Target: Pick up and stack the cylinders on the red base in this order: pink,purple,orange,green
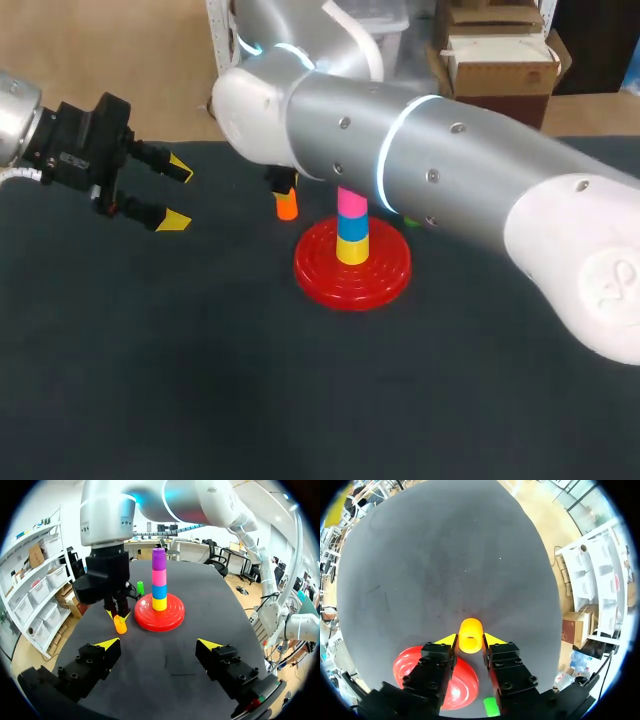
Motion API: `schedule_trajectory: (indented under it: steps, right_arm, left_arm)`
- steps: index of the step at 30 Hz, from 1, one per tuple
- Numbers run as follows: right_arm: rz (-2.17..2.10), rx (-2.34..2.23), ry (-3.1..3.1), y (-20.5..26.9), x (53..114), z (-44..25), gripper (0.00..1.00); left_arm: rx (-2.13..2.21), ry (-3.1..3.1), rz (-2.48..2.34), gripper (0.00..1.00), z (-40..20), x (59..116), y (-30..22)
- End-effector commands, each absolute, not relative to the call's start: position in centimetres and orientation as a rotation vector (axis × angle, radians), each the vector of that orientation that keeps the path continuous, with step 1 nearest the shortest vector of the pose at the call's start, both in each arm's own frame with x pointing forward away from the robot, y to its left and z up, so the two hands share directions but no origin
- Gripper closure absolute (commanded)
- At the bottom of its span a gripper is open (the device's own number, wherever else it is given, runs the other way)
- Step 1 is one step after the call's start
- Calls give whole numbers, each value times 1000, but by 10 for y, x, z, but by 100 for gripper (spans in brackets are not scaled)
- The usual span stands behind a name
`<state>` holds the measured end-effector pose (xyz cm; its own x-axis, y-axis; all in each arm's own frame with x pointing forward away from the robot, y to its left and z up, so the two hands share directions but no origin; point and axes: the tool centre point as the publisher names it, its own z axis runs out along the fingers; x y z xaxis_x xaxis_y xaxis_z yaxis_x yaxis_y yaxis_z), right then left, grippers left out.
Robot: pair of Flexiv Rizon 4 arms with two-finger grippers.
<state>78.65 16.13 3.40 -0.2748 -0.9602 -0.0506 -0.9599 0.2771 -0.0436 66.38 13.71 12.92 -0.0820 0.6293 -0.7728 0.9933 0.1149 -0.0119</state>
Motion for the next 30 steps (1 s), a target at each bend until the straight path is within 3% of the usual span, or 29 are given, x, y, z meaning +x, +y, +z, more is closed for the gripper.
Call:
schedule_trajectory:
  steps: [1, 14, 30]
  right_arm:
    - [-2, -1953, 2597, 162, 790, 61, 100]
    - [44, -1804, 2354, 120, 752, 229, 100]
    - [106, -1756, 2392, 88, 688, 269, 100]
  left_arm:
    - [1576, 1779, -756, 0, 129, 662, 138]
    - [1576, 1779, -756, 0, 129, 662, 138]
    - [1576, 1779, -756, 0, 129, 662, 138]
